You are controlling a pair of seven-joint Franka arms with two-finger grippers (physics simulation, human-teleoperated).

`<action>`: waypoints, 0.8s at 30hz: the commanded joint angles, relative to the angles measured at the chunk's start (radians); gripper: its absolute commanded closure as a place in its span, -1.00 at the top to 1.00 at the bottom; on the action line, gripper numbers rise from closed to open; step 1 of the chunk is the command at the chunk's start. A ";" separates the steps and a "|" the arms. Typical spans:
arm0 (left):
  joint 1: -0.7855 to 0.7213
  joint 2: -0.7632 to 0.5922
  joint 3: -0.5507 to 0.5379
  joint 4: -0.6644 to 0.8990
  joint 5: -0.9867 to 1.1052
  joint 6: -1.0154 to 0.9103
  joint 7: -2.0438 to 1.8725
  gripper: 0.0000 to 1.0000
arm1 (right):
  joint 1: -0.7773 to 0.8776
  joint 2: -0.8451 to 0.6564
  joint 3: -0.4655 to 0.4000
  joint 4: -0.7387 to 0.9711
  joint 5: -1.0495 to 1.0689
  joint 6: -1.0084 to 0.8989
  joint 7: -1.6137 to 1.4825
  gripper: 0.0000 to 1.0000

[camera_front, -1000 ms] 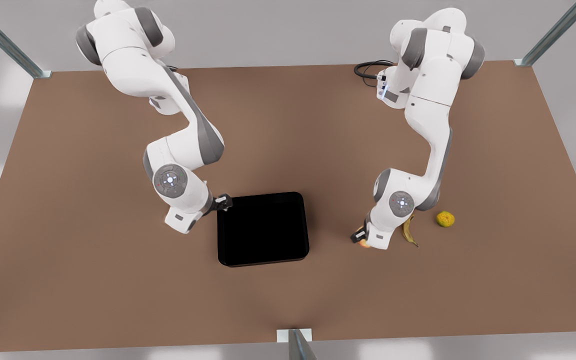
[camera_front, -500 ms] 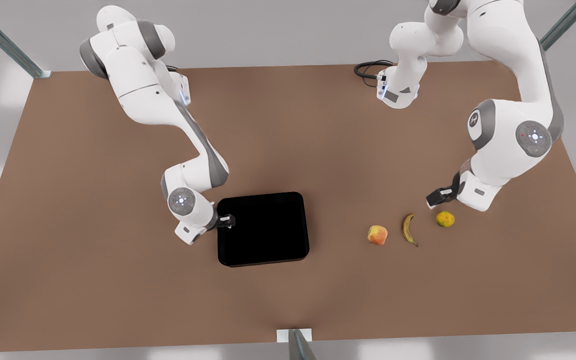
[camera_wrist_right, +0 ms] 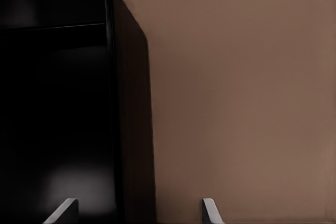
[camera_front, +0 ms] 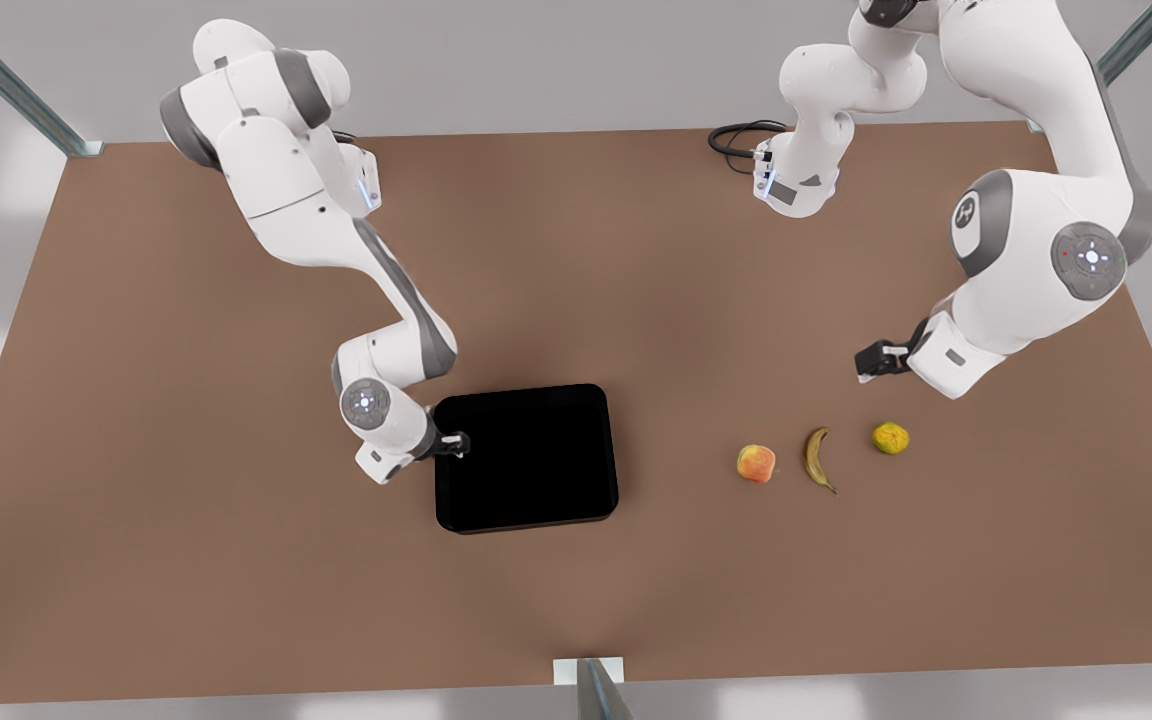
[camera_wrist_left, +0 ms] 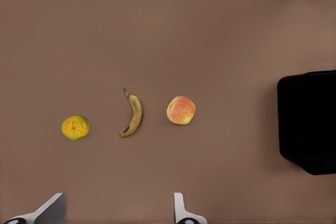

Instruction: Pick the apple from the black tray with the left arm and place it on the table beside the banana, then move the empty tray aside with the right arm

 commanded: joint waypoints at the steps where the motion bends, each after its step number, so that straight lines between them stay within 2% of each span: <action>1: 0.002 0.017 0.000 0.003 0.002 0.003 0.148 1.00 | -0.005 -0.002 0.000 -0.012 0.002 0.016 -0.045 0.68; 3: 0.000 0.024 0.000 0.003 0.002 0.004 0.142 1.00 | -0.005 -0.002 0.000 -0.012 0.002 0.016 -0.059 0.48; 7: -0.001 0.030 0.000 0.003 0.002 0.004 0.140 1.00 | -0.004 0.001 0.003 -0.012 0.002 0.034 -0.059 0.35; 9: -0.001 0.036 0.000 0.003 0.002 0.004 0.142 1.00 | -0.002 0.002 0.003 -0.012 0.002 0.034 -0.060 0.12; 11: -0.001 0.037 0.000 0.003 0.002 0.004 0.140 1.00 | -0.002 0.005 0.005 -0.012 0.002 0.035 -0.067 0.08; 13: -0.001 0.036 0.000 0.003 0.003 0.004 0.140 1.00 | -0.002 0.009 0.005 -0.012 0.002 0.035 -0.082 -0.21; 14: -0.001 0.036 0.000 0.003 0.003 0.004 0.138 1.00 | -0.002 0.010 0.005 -0.012 0.002 0.035 -0.090 -0.28; 15: -0.001 0.036 0.000 0.003 0.002 0.004 0.138 1.00 | -0.002 0.010 0.005 -0.012 0.002 0.035 -0.090 -0.28; 19: -0.001 0.036 0.000 0.003 0.002 0.004 0.138 1.00 | -0.004 0.010 0.005 -0.012 0.002 0.035 -0.090 -0.48; 24: 0.000 0.036 0.000 0.003 0.002 0.004 0.137 1.00 | -0.005 0.004 0.005 -0.010 0.002 0.029 -0.103 -0.59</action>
